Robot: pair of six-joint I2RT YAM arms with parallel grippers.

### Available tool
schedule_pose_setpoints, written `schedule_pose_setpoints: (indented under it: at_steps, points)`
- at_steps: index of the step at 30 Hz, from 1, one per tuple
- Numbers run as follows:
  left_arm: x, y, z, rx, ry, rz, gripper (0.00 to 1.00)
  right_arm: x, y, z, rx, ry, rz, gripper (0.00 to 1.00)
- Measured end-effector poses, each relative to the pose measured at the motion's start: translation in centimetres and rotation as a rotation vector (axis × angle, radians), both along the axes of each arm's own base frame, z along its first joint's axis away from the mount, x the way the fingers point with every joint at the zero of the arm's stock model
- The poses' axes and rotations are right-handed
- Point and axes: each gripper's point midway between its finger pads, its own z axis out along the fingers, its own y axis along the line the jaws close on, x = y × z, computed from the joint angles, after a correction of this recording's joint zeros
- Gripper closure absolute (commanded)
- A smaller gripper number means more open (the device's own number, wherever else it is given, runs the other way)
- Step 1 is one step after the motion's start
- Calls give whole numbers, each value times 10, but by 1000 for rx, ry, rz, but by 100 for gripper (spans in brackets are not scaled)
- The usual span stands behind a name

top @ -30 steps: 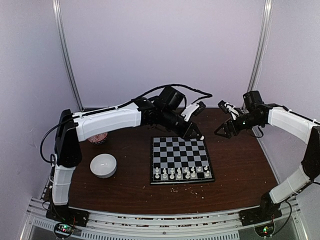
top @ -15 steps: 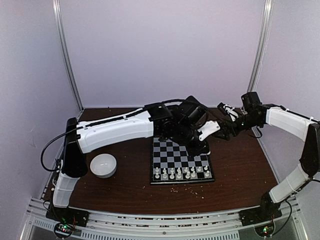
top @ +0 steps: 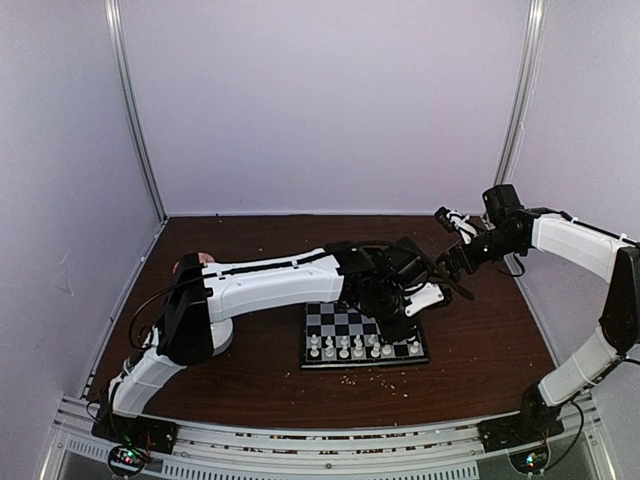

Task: Set up the chess pieces on the board
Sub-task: Place the knight at g1.

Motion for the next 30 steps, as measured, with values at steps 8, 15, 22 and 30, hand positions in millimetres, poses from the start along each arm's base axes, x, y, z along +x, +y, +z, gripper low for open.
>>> schedule_pose_setpoints:
  at_steps: [8,15,22,30]
  points:
    - [-5,-2,-1,-6,25,-12,100,-3,0,0,-1,9,9,0]
    - [-6,-1,-20,22,46,-7,100,-3,1,1,1,12,10,0]
    - [-6,-1,-29,37,52,-6,100,-4,1,1,5,14,13,1]
    - [-4,1,-30,45,42,3,100,-6,3,1,12,21,19,1]
